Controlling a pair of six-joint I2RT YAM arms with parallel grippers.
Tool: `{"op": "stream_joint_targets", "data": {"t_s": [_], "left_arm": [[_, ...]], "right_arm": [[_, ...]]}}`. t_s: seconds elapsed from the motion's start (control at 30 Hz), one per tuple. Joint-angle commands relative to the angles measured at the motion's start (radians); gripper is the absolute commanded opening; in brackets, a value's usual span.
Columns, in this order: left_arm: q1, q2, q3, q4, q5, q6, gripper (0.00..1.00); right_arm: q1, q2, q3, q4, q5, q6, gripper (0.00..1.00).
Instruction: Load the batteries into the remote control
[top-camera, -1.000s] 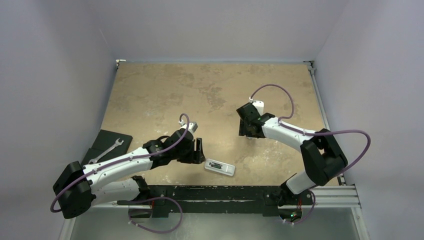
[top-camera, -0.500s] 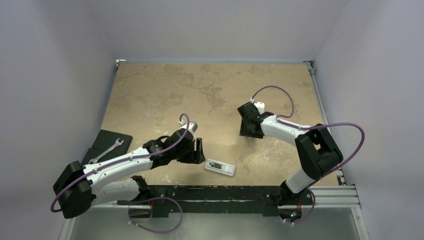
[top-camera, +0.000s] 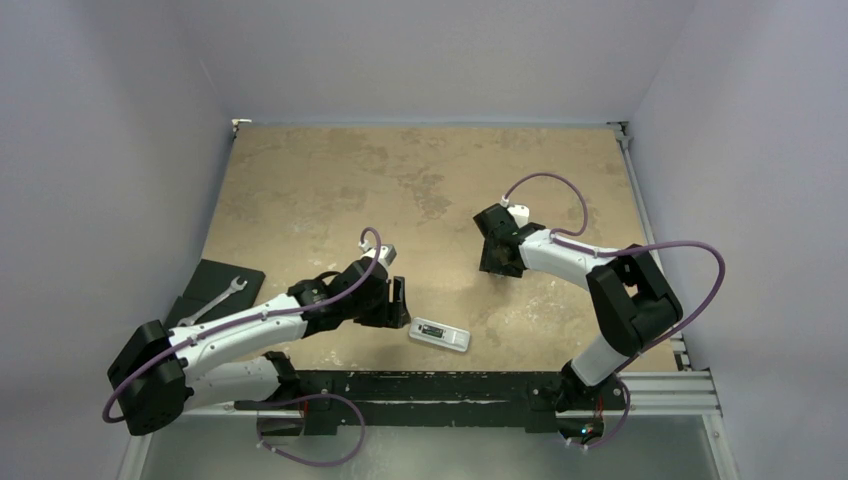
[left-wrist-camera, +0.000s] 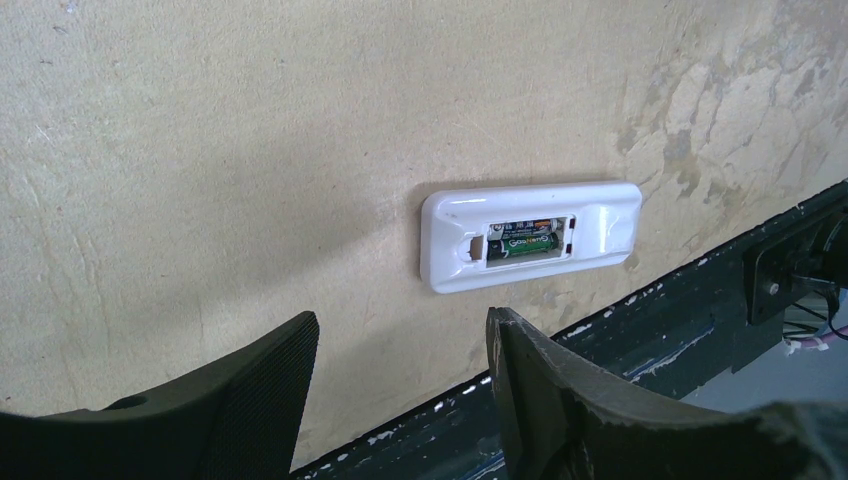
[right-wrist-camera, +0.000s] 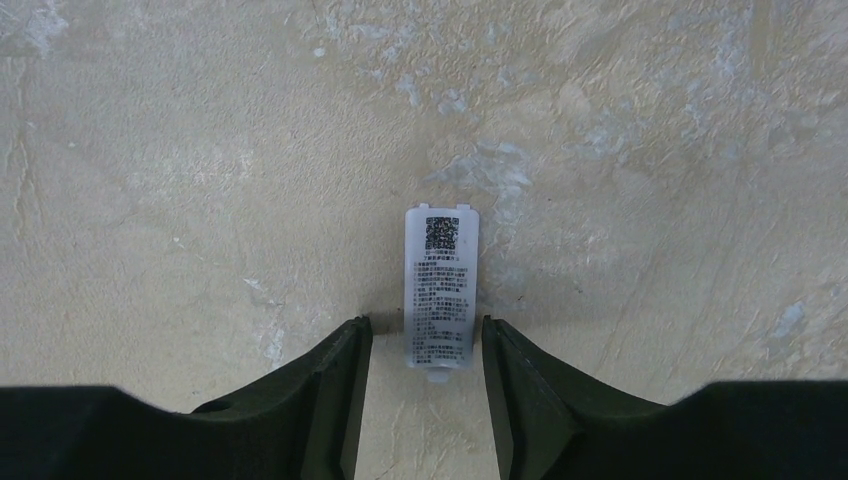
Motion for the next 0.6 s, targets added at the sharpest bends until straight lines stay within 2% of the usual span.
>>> {"op": "stream_joint_targets", "data": {"t_s": [0.0,0.57], "left_arm": [[-0.004,0.009,0.010,0.028,-0.001,0.019,0.62],[-0.004,0.010,0.011,0.026,0.003,0.022,0.62]], "right_arm": [[-0.006,-0.001,0.026,-0.005,-0.005,0.036,0.51],[-0.005,-0.019,-0.006,-0.002,0.001,0.060,0.42]]}}
